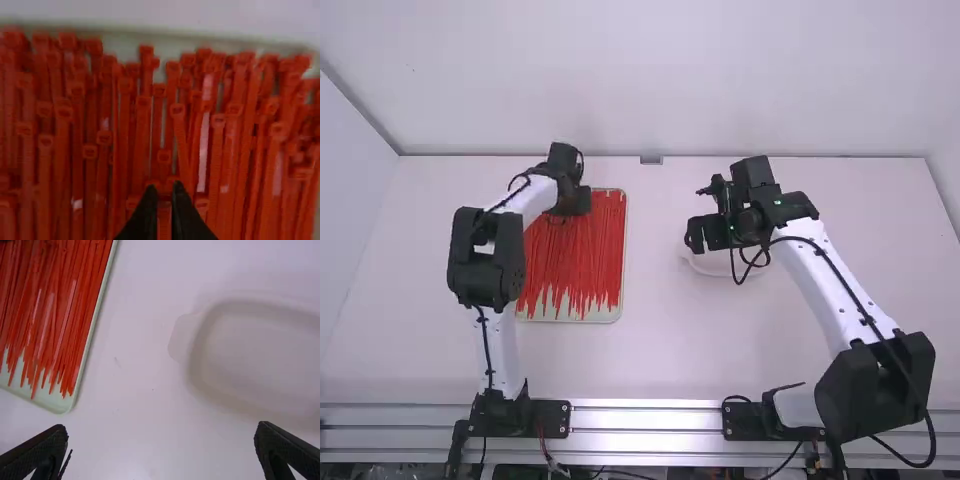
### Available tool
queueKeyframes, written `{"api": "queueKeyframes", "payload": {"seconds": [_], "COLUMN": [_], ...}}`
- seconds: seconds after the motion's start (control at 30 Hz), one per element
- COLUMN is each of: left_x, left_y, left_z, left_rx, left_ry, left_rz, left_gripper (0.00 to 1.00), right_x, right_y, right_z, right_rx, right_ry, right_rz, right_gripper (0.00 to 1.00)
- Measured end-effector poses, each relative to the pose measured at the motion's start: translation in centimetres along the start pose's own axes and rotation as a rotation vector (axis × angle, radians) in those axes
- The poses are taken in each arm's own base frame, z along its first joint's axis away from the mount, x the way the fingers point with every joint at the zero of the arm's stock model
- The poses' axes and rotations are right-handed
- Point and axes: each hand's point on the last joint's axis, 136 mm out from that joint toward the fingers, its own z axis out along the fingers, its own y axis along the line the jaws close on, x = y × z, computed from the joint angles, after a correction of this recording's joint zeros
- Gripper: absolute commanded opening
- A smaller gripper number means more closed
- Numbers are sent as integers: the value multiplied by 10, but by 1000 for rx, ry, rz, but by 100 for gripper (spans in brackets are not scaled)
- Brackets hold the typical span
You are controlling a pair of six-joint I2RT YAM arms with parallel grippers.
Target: Fasten the cable tie
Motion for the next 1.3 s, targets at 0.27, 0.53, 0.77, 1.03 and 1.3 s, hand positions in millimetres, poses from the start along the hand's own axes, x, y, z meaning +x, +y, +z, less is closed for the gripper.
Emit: {"api": "queueKeyframes", "payload": {"seconds": [0.27,0.53,0.77,1.03,1.3], "left_x": [-47,-47,-58,-26,25], "left_y": [-6,-1,-1,4,10], "left_z": [-47,-86,-172,-238,-275], "left_rx": [-14,-56,-55,-33,19], "left_ry": [-54,-62,-221,-359,-493], "left_rz": [14,15,13,-14,-67], "left_gripper": [2,2,2,2,2], "right_x": [0,-1,-11,-27,-41], "right_y": [0,4,12,26,59], "right_z": [0,0,-8,-21,-26], "right_rx": [-3,-22,-53,-118,-227], "right_ry": [-2,-3,-31,-78,-138], "right_rz": [6,5,-4,-33,-113], "right_gripper": [100,100,100,100,100]}}
